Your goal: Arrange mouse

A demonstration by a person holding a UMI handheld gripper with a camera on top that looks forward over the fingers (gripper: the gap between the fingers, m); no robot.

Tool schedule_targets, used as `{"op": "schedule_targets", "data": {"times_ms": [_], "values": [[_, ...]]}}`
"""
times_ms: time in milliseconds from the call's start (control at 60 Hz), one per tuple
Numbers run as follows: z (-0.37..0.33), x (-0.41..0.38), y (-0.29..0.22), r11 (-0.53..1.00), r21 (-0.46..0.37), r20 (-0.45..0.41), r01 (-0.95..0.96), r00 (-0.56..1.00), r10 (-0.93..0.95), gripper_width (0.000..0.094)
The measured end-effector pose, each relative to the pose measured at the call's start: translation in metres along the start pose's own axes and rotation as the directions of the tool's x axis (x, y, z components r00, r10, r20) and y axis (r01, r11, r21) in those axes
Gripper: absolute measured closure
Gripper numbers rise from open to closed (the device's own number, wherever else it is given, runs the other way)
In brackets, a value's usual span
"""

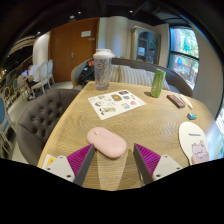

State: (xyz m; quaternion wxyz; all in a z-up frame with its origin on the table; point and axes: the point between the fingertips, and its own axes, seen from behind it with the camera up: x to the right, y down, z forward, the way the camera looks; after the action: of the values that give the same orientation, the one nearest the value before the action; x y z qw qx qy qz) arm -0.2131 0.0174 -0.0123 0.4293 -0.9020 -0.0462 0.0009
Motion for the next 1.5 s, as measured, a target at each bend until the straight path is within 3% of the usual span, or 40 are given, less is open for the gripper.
{"op": "schedule_targets", "data": {"times_ms": [250,367,450,683,883,967,1067,1117,1217,1300,1417,1500], "values": [[0.034,0.004,-0.026,1.000,0.011,0.014,-0.030,0.999,0.030,0.0110],[0.044,0.012,-0.034,0.999,0.022,-0.018,-0.043,0.999,0.044,0.0230],[0.048,0.018,-0.036,0.997,0.018,-0.061,-0.071,0.996,0.072,0.0409],[0.047,0.021,-0.031,0.989,-0.026,-0.122,-0.144,0.983,0.140,0.0487],[0.038,0.004,-0.037,0.979,-0.088,-0.025,-0.186,0.983,0.184,0.0559],[0.016,0.008,-0.072,0.992,-0.012,0.020,-0.128,0.992,0.128,0.0559],[-0.025,0.048,-0.146,0.984,0.150,0.034,-0.100,0.995,0.096,0.0559],[-0.048,0.086,-0.182,0.968,0.231,0.025,-0.102,0.995,0.098,0.0558],[-0.081,0.177,-0.221,0.943,0.318,-0.026,-0.103,0.993,0.117,0.0559],[-0.082,0.252,-0.206,0.942,0.323,-0.059,-0.096,0.991,0.121,0.0560],[-0.053,0.319,-0.118,0.978,0.191,-0.097,-0.081,0.990,0.101,0.0560],[-0.036,0.337,-0.068,0.989,0.117,-0.067,-0.088,0.993,0.096,0.0561]]}}
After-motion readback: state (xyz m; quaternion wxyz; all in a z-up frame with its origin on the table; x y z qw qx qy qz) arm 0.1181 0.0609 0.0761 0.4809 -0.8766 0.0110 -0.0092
